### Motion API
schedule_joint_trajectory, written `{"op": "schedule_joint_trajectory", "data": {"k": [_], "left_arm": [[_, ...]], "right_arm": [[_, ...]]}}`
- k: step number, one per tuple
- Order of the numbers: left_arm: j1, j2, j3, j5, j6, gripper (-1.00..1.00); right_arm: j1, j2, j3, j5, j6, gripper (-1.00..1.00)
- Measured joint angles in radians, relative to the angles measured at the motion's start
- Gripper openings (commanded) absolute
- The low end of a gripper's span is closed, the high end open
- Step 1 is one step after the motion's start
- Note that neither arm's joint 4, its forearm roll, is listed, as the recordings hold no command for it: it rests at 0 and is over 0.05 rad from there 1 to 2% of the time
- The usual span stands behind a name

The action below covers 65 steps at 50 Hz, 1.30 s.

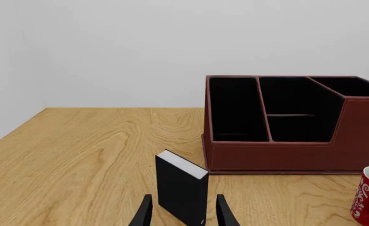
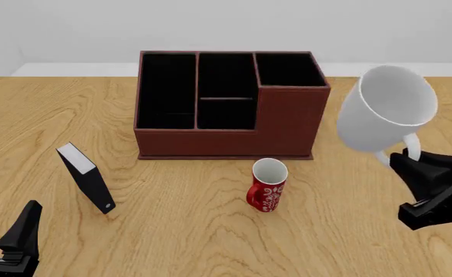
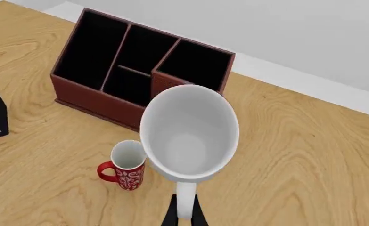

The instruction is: Pick up the white mug and place it to the right of the caddy.

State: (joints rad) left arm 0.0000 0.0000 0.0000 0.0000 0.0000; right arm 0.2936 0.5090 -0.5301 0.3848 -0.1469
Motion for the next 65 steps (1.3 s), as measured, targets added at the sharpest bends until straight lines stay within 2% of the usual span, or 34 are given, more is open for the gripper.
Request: {"op": "schedule_joint_trajectory", "data": {"k": [20, 34, 47, 65], "left_arm": [[0.0, 0.0, 0.0, 0.0, 0.0, 1.0], [0.0, 0.0, 0.0, 0.0, 0.0, 1.0], [0.0, 0.0, 0.0, 0.0, 0.0, 1.0], [0.0, 0.0, 0.0, 0.0, 0.0, 1.0]], "right_arm": [[-0.17, -0.083, 0.016, 0.063, -0.018, -1.0], [-0.235, -0.057, -0.035, 0.071, -0.028, -1.0], [-0.263, 0.04, -0.082, 0.021, -0.031, -1.0], [-0.268, 0.29, -0.198, -0.08, -0.005, -1.0]]}}
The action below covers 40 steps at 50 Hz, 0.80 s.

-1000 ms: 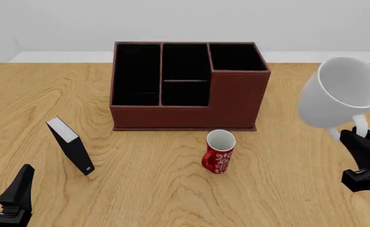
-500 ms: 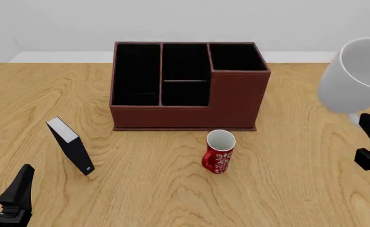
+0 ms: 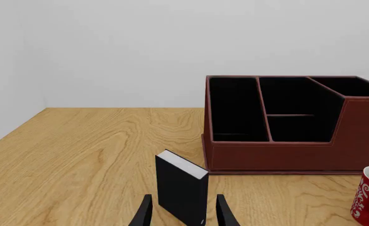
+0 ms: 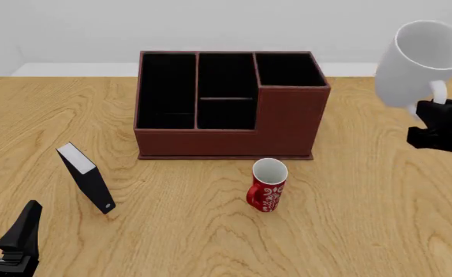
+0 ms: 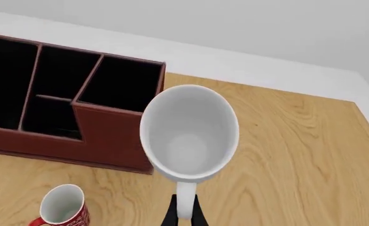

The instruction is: Pick up the white mug and place it to the right of the caddy.

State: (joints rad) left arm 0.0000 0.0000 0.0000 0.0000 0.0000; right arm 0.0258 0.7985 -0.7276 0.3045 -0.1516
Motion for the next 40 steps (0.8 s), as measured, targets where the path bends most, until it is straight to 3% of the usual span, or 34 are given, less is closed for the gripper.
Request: {"op": "schedule_joint_trajectory", "data": {"k": [22, 40], "left_arm": [[0.0, 0.0, 0.0, 0.0, 0.0, 1.0], [0.0, 0.0, 0.0, 0.0, 0.0, 1.0]], "right_arm": [[-0.008, 0.245, -0.186, -0.027, 0.014, -1.0], [-0.028, 0.397, -0.267, -0.052, 0.027, -1.0]]}}
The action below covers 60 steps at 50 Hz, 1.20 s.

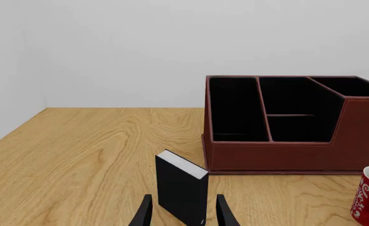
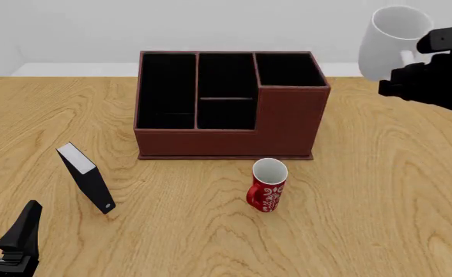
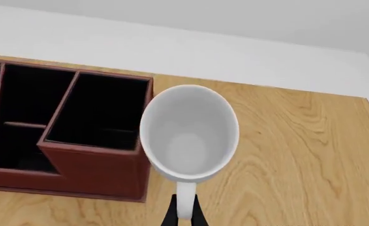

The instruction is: Pick up the white mug and place it to the right of the caddy.

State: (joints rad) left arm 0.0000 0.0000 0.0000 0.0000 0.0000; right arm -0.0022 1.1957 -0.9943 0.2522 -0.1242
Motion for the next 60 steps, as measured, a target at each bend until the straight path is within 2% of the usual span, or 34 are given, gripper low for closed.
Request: {"op": "schedule_joint_trajectory", "data": {"k": [27, 60], "left_arm": [[0.0, 0.0, 0.0, 0.0, 0.0, 1.0], [0.0, 0.0, 0.0, 0.0, 0.0, 1.0]], "right_arm": [[-0.037, 0.138, -0.08, 0.041, 0.02, -1.0], [-0.061, 0.277, -0.097, 0.03, 0.026, -1.0]]}}
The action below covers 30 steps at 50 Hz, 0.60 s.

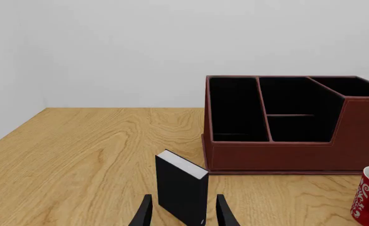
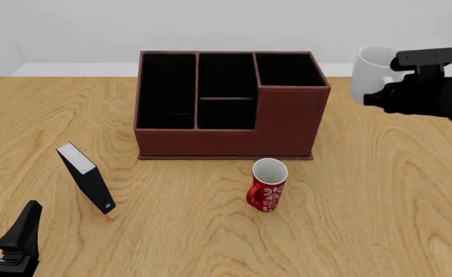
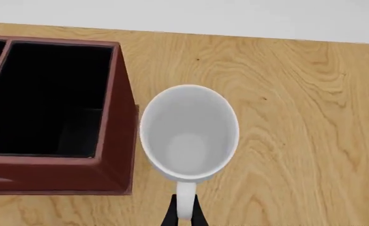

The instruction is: Pick up the white mug and place it to the right of the caddy.

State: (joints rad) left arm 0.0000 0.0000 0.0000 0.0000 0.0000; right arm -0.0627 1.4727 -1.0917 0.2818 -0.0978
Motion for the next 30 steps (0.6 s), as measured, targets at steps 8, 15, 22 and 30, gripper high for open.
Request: {"op": "schedule_joint_trajectory", "data": {"k": [8, 15, 22, 30], "left_arm": [[0.0, 0.0, 0.0, 0.0, 0.0, 1.0], [0.0, 0.0, 0.0, 0.0, 0.0, 1.0], [0.0, 0.0, 0.0, 0.0, 0.0, 1.0], [0.0, 0.0, 0.0, 0.0, 0.0, 1.0]], "right_arm": [[-0.005, 0.028, 0.003, -0.016, 0.0, -1.0], [-0.004, 0.053, 0.009, -0.036, 0.005, -1.0], [-0.003, 0.074, 0.019, -0.057, 0.007, -1.0], [0.0, 0.095, 0.041, -0.091, 0.011, -1.0]]}}
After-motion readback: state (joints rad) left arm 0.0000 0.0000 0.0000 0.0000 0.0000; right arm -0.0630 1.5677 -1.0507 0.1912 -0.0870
